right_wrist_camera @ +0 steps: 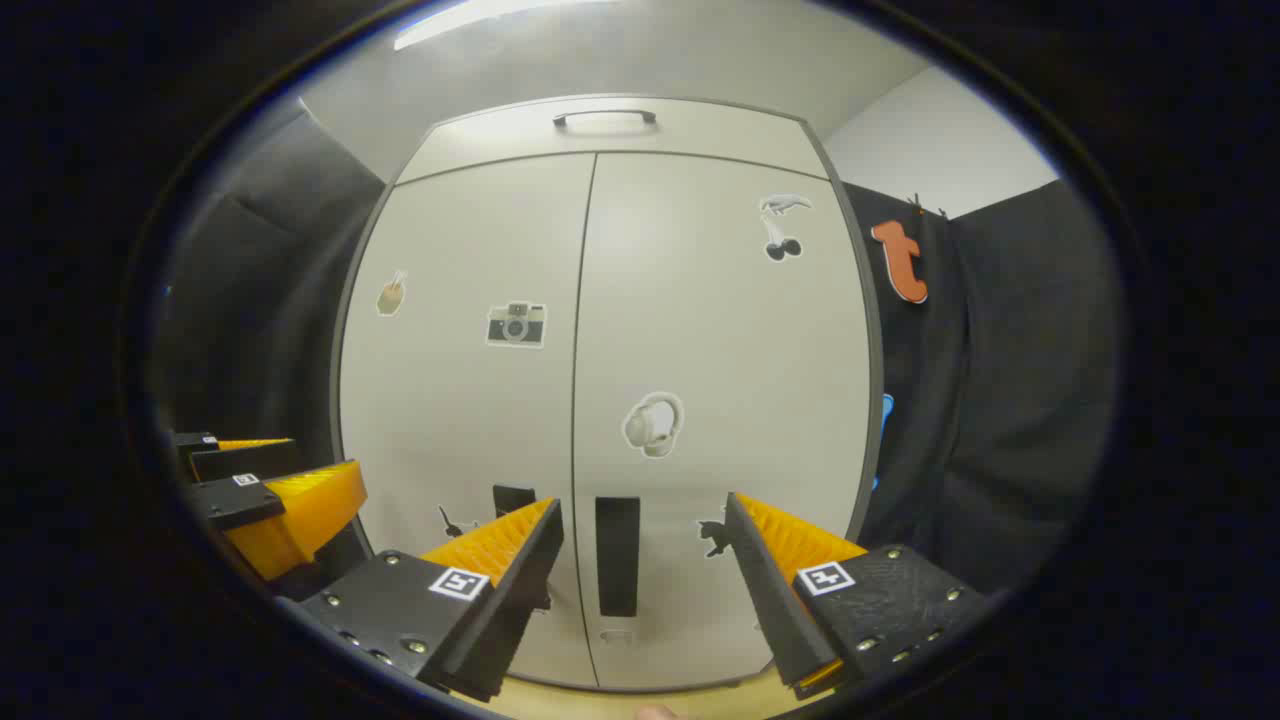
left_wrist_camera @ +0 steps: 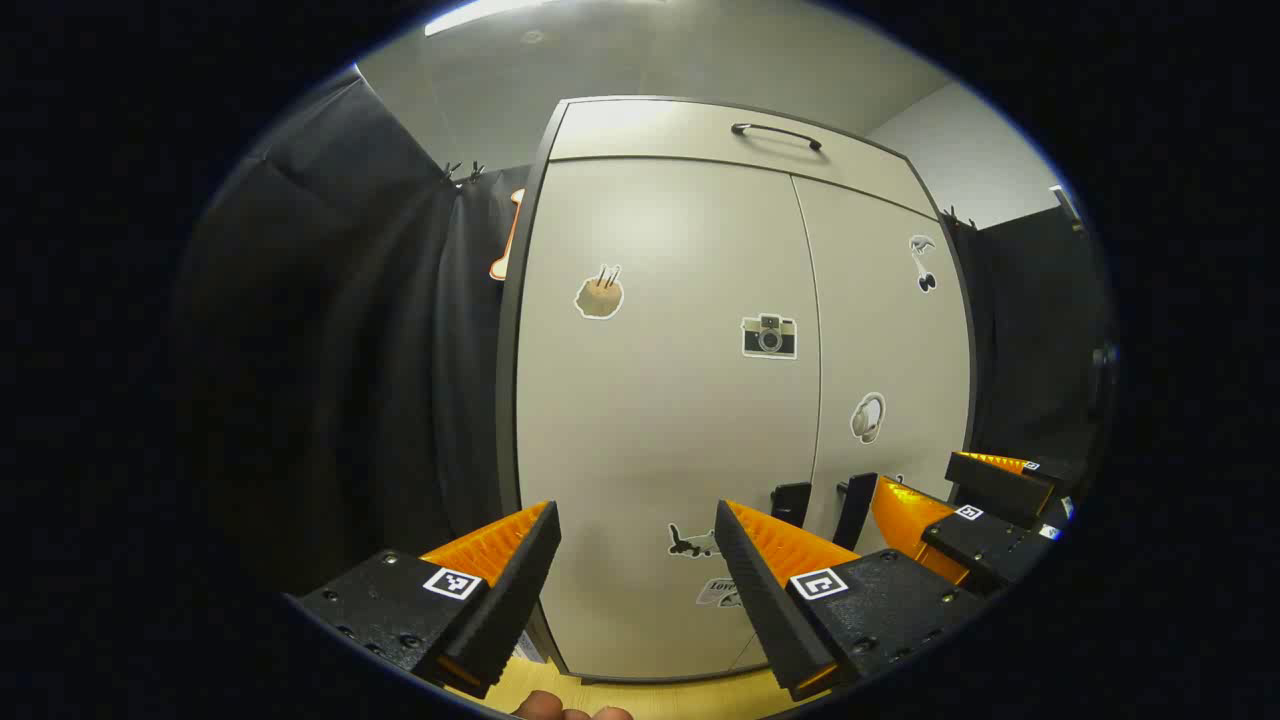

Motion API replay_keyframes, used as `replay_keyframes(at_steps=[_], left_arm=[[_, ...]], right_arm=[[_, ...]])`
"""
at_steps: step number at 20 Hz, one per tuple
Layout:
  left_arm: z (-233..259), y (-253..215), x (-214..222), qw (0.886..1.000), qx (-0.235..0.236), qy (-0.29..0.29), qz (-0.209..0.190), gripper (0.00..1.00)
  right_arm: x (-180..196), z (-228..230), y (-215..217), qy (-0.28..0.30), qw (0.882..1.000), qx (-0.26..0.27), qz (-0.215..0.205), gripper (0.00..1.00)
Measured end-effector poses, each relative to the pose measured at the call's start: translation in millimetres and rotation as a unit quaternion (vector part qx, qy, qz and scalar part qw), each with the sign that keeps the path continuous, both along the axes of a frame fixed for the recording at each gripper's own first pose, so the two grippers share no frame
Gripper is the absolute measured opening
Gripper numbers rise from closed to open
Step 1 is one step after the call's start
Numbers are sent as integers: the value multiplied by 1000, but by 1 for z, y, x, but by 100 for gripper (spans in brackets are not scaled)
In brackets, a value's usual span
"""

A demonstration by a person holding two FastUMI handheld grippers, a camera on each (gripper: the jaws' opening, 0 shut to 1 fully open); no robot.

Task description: Open the right door of the double-door shoe cabinet with the right hand, and open the left door with the left hand.

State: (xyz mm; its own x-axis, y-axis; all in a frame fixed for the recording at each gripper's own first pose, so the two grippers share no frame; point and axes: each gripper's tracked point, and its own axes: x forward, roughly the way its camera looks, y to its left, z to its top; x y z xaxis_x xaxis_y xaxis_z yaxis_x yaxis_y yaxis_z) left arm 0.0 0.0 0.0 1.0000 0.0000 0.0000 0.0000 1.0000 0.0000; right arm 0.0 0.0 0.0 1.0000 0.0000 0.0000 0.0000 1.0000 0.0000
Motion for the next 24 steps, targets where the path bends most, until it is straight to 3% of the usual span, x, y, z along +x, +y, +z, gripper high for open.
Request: replay_keyframes(at_steps=[7, 8, 18, 21, 22, 24], left_arm=[[1, 13, -6, 1000, -5, 0, 15, 96], [0, 15, -7, 1000, -5, 1, 17, 99], [-1, 29, -14, 1000, -2, 6, 30, 96], [-2, 29, -12, 1000, -2, 9, 30, 96], [-2, 30, -12, 999, -2, 9, 30, 96], [-3, 32, -11, 999, -1, 10, 33, 96]], right_arm=[[10, -13, 17, 16, 1000, -4, 18, 96], [12, -15, 17, 18, 1000, -5, 17, 96], [45, -38, 3, 43, 999, -14, -4, 96], [53, -46, 4, 53, 999, -12, -4, 90], [56, -48, 5, 55, 998, -12, -2, 78], [61, -53, 7, 61, 998, -12, 1, 78]])
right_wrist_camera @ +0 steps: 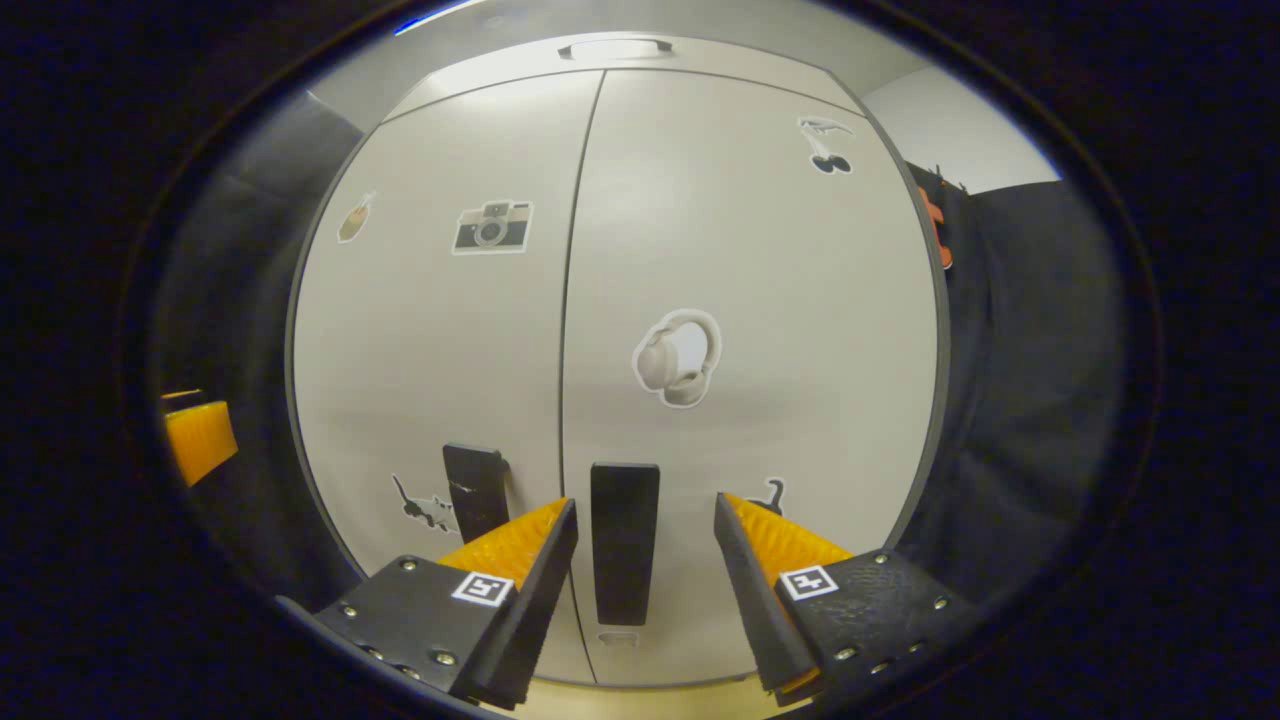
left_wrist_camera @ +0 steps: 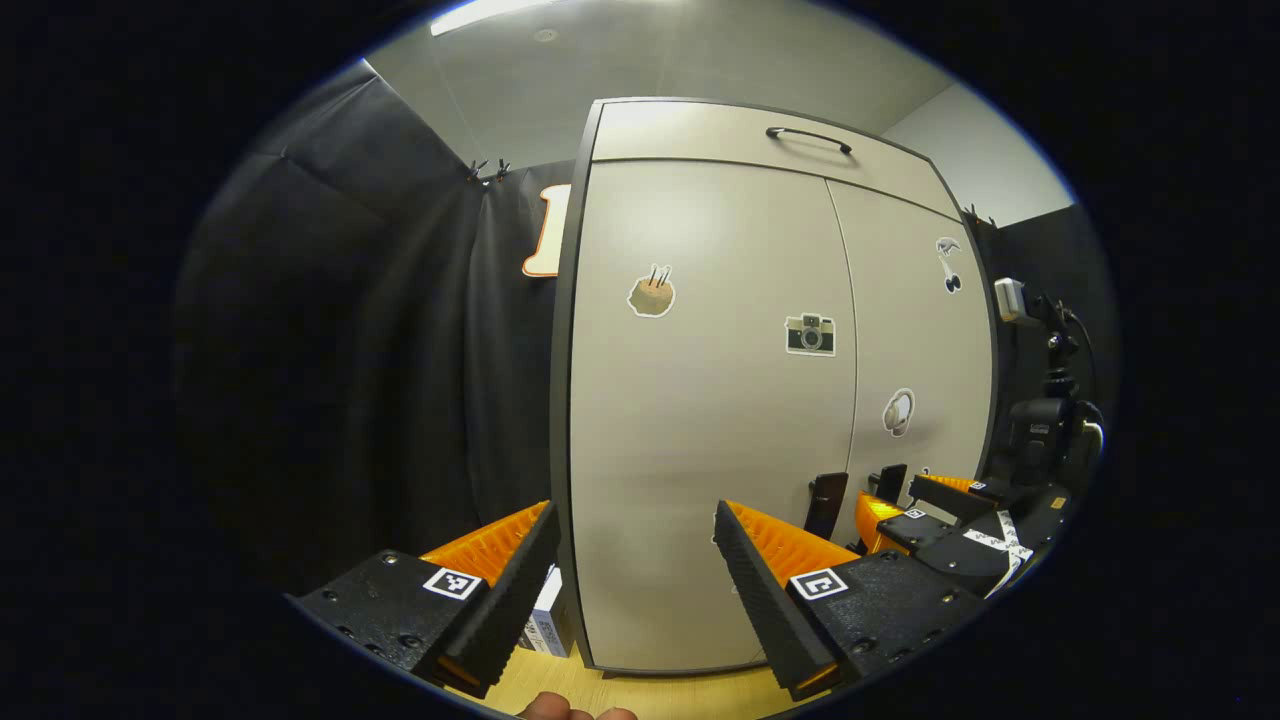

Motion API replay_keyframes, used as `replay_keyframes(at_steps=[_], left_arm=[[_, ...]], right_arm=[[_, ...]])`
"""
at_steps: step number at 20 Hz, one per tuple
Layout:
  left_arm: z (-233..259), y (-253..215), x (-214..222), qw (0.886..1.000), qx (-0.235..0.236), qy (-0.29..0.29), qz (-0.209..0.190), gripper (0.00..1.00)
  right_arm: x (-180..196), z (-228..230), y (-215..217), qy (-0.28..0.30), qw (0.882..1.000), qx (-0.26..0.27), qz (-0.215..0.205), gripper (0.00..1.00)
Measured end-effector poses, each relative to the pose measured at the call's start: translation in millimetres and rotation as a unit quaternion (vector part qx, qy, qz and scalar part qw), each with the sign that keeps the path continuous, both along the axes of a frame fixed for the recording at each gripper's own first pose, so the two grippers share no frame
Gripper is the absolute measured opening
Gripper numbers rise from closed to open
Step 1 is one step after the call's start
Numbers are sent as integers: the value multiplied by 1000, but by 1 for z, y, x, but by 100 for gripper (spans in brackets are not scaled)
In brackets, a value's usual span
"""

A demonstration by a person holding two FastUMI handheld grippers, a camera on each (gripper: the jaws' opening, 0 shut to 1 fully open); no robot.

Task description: Open the right door of the double-door shoe cabinet with the right hand, and open the left door with the left hand.

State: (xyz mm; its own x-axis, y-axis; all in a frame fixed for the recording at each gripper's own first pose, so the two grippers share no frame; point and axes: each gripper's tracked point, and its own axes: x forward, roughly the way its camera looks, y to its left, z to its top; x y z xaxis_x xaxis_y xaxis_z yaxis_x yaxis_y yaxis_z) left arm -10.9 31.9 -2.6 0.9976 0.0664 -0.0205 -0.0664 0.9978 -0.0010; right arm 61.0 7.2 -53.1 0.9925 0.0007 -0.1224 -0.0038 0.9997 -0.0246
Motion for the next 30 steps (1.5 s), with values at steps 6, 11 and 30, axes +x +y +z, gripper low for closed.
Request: replay_keyframes(at_steps=[6, 11, 30], left_arm=[[-3, 6, 6, 1000, -3, 5, 7, 96], [-7, 9, 8, 1000, -7, 13, 11, 96], [-3, 2, -22, 1000, -2, 12, -7, 96]], right_arm=[[12, -12, 5, 15, 1000, 8, 4, 52], [13, -17, 11, 16, 1000, 2, 6, 38], [5, -16, 8, -7, 999, 43, 24, 7]])
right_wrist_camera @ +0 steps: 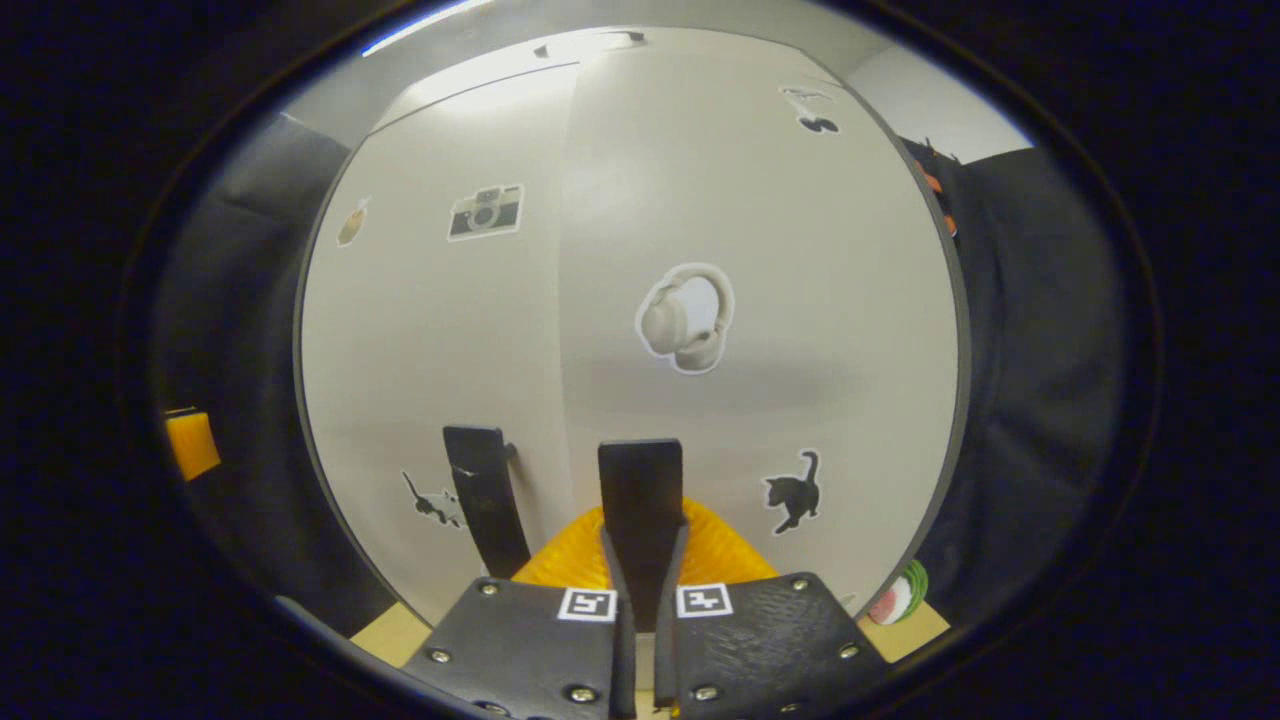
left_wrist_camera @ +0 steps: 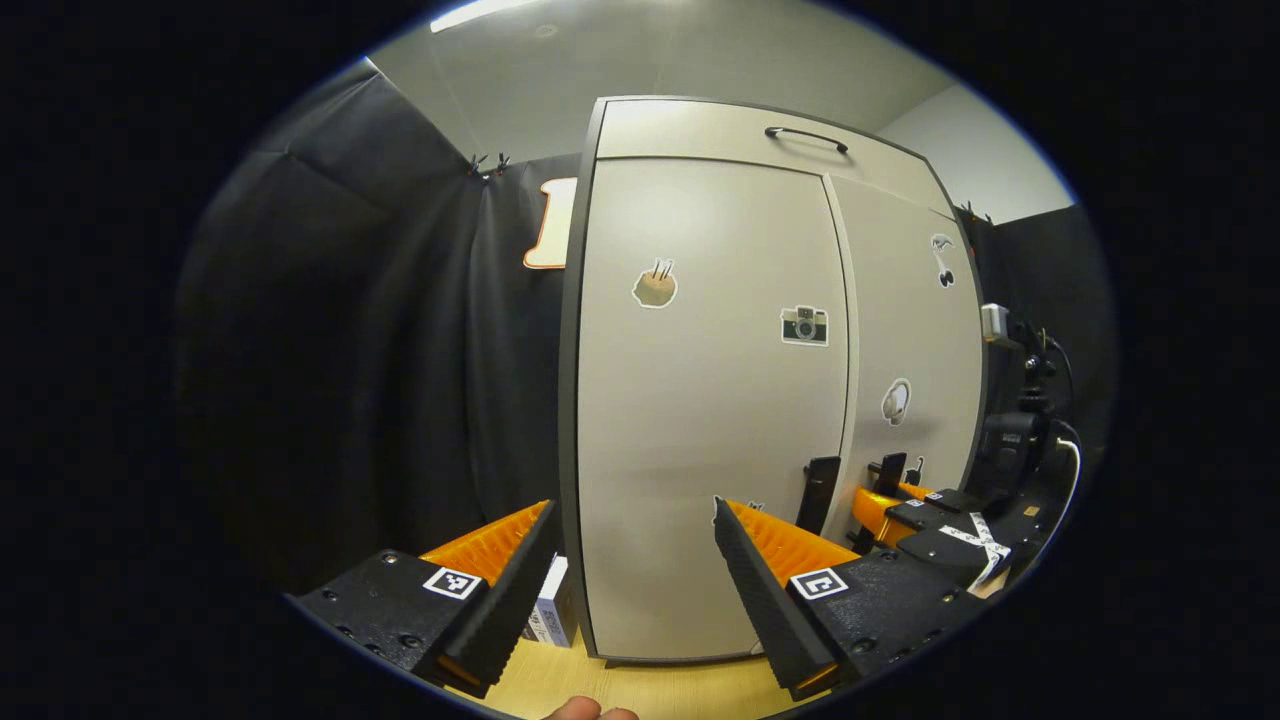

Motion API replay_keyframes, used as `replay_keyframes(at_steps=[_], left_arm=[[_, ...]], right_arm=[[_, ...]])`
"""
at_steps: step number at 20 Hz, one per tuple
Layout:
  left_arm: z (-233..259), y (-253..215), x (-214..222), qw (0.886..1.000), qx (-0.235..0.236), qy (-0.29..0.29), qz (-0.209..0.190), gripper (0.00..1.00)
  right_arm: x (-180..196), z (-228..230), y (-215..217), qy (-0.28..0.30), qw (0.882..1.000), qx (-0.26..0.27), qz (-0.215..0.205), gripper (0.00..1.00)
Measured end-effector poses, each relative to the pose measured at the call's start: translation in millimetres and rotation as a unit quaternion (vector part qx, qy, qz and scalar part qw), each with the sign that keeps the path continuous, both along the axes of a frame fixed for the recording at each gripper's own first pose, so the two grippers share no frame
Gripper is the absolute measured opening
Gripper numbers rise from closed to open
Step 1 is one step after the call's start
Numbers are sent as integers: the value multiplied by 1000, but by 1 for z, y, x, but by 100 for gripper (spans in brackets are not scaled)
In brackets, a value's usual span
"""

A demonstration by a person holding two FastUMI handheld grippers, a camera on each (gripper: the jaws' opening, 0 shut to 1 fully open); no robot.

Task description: Open the right door of the double-door shoe cabinet with the right hand, and open the left door with the left hand.

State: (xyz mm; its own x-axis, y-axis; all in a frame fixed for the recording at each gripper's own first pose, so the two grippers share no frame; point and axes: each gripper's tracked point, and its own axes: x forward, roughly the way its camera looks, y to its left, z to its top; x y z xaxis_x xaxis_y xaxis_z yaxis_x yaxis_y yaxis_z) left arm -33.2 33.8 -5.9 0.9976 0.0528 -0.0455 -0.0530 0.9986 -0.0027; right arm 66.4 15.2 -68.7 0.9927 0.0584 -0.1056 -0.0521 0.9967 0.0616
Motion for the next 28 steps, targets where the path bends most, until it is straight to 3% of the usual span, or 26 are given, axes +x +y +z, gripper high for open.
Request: replay_keyframes(at_steps=[1, 2, 14, 28], left_arm=[[1, 1, -3, 1000, 0, -2, 0, 96], [2, 2, -5, 1000, 1, -3, 2, 99], [-2, -3, -24, 1000, -4, 10, -11, 96], [-9, -35, -25, 998, -9, 20, -58, 96]], right_arm=[[1, -1, 0, 1, 1000, -5, 0, 12], [-1, -1, 1, 1, 1000, -5, 1, 8], [-13, -1, -6, 1, 1000, 1, 15, 8], [-32, 2, -16, 15, 996, 4, 82, 8]])
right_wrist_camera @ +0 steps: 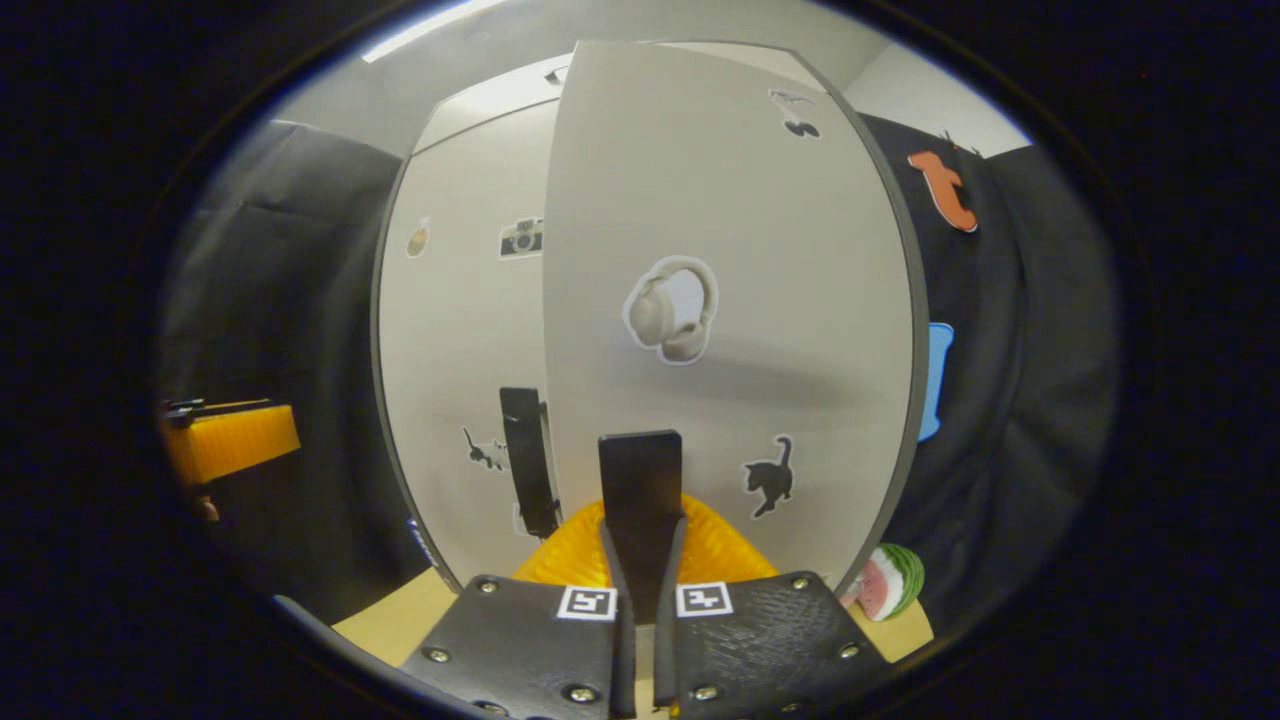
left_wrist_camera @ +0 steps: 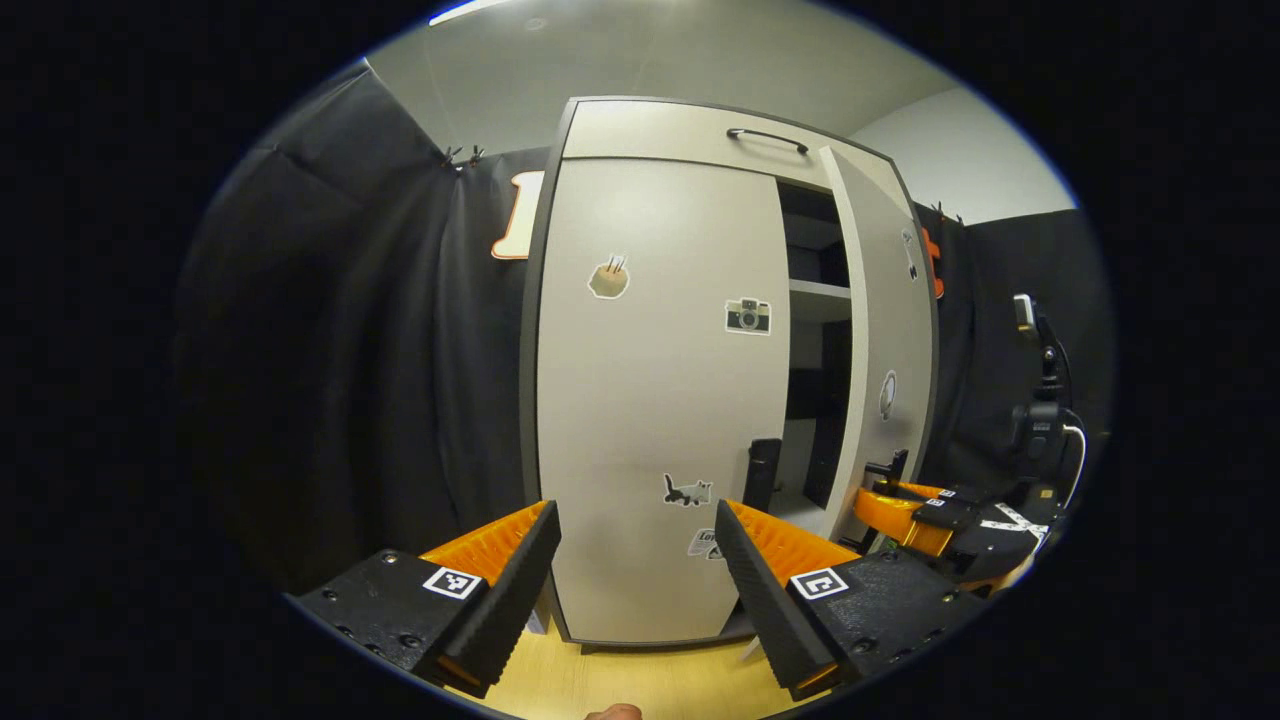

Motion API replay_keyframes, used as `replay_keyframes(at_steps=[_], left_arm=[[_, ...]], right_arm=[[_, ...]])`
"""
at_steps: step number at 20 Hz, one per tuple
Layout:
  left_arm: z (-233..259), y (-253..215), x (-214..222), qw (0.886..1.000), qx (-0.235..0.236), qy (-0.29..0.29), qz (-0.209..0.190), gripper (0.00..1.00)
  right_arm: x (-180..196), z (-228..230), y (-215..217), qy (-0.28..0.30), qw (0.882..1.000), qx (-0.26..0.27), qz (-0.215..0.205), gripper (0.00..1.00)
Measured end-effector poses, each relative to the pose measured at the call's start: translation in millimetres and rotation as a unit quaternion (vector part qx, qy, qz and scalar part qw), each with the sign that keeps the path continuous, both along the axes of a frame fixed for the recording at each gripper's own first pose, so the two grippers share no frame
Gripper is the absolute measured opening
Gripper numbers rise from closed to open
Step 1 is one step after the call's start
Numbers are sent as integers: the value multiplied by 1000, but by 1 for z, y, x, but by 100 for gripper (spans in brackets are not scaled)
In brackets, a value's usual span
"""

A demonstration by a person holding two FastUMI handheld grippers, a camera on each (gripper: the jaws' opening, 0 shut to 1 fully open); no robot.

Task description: Open the right door of the double-door shoe cabinet with the right hand, and open the left door with the left hand.

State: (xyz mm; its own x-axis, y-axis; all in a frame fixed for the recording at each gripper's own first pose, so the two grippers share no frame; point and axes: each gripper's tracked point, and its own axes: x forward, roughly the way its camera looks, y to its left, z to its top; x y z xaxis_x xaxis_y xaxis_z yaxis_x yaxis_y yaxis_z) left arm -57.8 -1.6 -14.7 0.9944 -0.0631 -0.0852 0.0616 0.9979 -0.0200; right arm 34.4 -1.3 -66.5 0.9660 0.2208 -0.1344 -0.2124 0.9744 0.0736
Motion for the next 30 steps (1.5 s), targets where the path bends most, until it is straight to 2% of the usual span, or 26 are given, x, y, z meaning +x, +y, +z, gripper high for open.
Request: replay_keyframes(at_steps=[10, 11, 12, 14, 17, 18, 20, 21, 30], left_arm=[[-6, -10, 6, 1000, 3, 8, -10, 96], [-7, -11, 7, 1000, 2, 10, -11, 93], [-7, -13, 7, 1000, 2, 11, -12, 96], [-9, -17, 8, 1000, 2, 13, -16, 96], [-12, -23, 7, 1000, 4, 16, -23, 96], [-13, -24, 8, 1000, 4, 17, -25, 93], [-14, -27, 9, 999, 4, 19, -28, 93], [-15, -29, 9, 999, 4, 20, -30, 96], [-20, -42, 14, 999, 5, 26, -47, 96]], right_arm=[[-12, 1, -11, 10, 999, 11, 44, 8], [-13, 2, -12, 10, 999, 13, 47, 8], [-14, 1, -14, 10, 999, 14, 50, 8], [-16, 1, -16, 9, 998, 15, 54, 8], [-21, 3, -19, 8, 998, 19, 58, 8], [-22, 3, -20, 7, 998, 20, 58, 8], [-22, 1, -21, 6, 998, 18, 58, 8], [-23, 1, -23, 5, 998, 18, 58, 8], [-28, 1, -32, 2, 999, 18, 48, 8]])
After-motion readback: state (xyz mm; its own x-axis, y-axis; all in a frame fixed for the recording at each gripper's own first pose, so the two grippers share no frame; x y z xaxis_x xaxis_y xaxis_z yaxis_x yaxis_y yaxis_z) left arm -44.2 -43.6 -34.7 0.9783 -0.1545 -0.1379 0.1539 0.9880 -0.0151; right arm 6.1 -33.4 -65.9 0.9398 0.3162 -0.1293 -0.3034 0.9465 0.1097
